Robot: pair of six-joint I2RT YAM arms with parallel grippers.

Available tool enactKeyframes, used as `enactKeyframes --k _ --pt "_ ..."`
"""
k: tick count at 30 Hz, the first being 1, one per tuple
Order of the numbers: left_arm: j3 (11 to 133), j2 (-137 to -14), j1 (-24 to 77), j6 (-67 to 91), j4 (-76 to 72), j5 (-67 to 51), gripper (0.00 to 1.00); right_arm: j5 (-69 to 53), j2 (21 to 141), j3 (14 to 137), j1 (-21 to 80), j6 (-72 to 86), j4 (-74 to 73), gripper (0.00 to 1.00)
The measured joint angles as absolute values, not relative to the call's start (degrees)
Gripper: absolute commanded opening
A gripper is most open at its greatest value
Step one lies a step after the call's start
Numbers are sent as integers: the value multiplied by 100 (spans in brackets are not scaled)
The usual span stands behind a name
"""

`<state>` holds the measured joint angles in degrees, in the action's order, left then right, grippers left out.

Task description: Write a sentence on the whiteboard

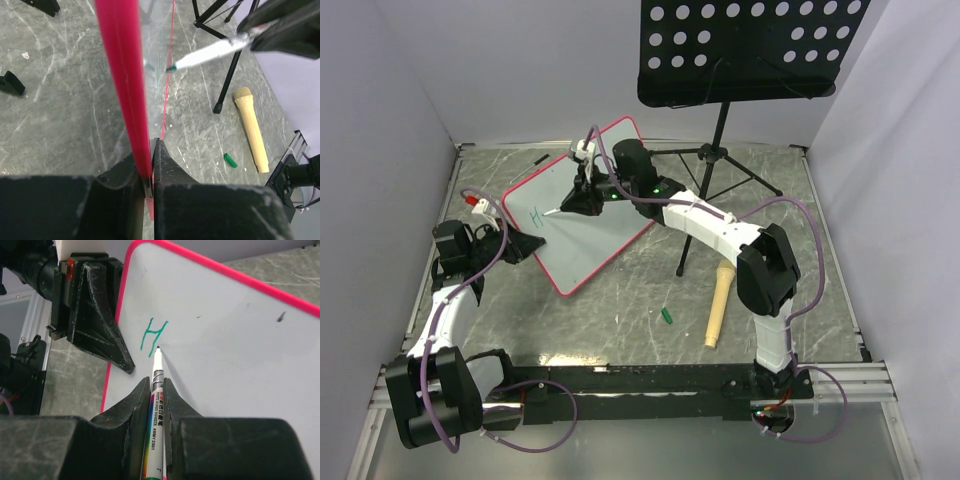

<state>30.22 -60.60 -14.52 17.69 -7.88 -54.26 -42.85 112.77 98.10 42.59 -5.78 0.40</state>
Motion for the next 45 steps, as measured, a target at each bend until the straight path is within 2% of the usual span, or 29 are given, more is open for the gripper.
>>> enactKeyframes --k 45 --pt "3022 -6060 -1452 1767 -827 -5511 1 -4276 11306 10016 4202 -499 1 0"
